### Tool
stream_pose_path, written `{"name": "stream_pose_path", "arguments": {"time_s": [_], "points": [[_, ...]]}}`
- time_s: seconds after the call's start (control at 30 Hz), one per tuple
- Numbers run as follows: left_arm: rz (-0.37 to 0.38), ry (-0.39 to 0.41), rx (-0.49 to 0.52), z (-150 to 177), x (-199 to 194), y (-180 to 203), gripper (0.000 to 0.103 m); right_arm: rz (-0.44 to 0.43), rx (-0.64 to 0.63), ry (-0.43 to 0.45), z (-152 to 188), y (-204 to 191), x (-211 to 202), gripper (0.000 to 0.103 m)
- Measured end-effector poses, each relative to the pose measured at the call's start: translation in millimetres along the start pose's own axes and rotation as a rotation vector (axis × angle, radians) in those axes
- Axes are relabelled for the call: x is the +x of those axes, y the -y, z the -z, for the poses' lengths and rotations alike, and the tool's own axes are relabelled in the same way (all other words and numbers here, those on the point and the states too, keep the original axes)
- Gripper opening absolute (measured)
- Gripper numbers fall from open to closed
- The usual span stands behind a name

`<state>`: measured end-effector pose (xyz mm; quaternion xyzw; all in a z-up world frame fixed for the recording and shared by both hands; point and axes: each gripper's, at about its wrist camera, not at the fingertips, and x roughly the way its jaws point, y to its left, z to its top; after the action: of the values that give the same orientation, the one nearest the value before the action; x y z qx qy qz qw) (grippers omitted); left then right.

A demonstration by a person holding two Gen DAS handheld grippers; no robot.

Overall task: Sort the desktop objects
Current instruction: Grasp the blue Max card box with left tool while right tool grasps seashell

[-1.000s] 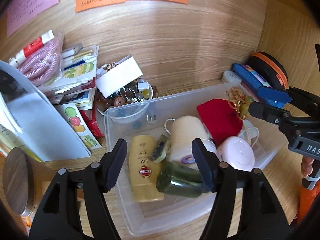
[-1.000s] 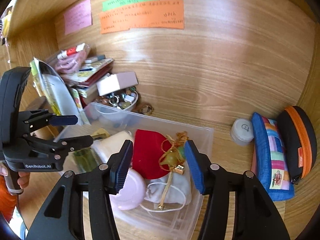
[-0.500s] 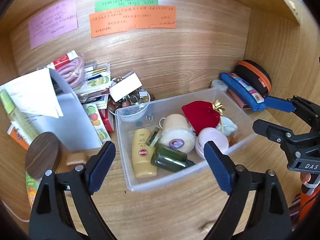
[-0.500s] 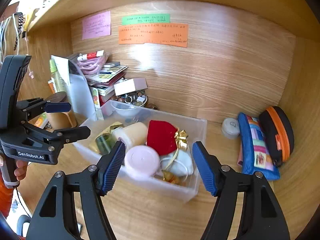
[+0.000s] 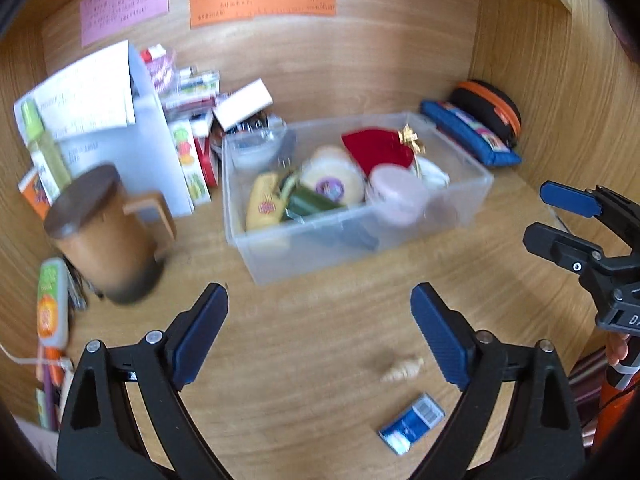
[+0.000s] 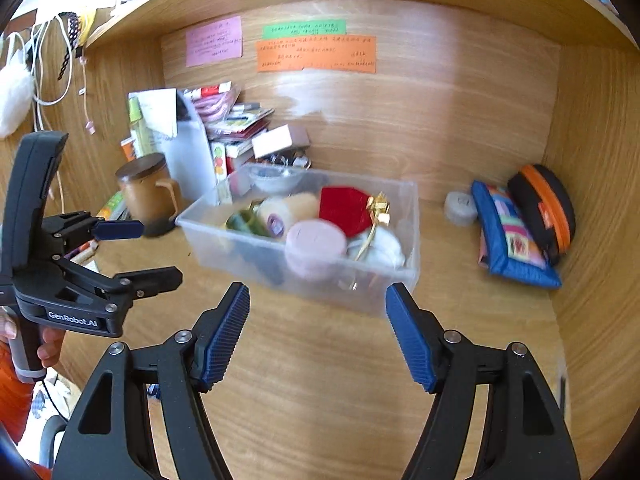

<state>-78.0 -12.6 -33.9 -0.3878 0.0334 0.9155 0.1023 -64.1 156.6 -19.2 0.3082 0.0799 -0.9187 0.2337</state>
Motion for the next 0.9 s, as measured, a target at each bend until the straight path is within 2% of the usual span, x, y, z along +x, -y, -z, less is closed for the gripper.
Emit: {"name": "stream_pose_path", "arguments": {"time_s": [0.33, 0.5, 0.67, 0.83, 0.9], "points": [[0.065, -0.058, -0.006, 54, 1, 17, 0.094, -0.043, 0.062, -0.044, 46, -9, -4, 0.067], [0.102, -0.093, 0.015, 77, 3, 30, 0.094, -0.055, 0.084, -0.064, 58, -10, -1, 0.067], [0.103, -0.104, 0.029, 86, 7, 38, 0.093, -0.084, 0.105, -0.096, 64, -11, 8, 0.067], [0.101, -0.087, 0.041, 88, 7, 37, 0.077, -0.120, 0.085, -0.106, 62, -21, 17, 0.067], [0.102, -0.078, 0.048, 89, 6, 36, 0.074, -0.134, 0.076, -0.116, 60, -27, 23, 0.067]]}}
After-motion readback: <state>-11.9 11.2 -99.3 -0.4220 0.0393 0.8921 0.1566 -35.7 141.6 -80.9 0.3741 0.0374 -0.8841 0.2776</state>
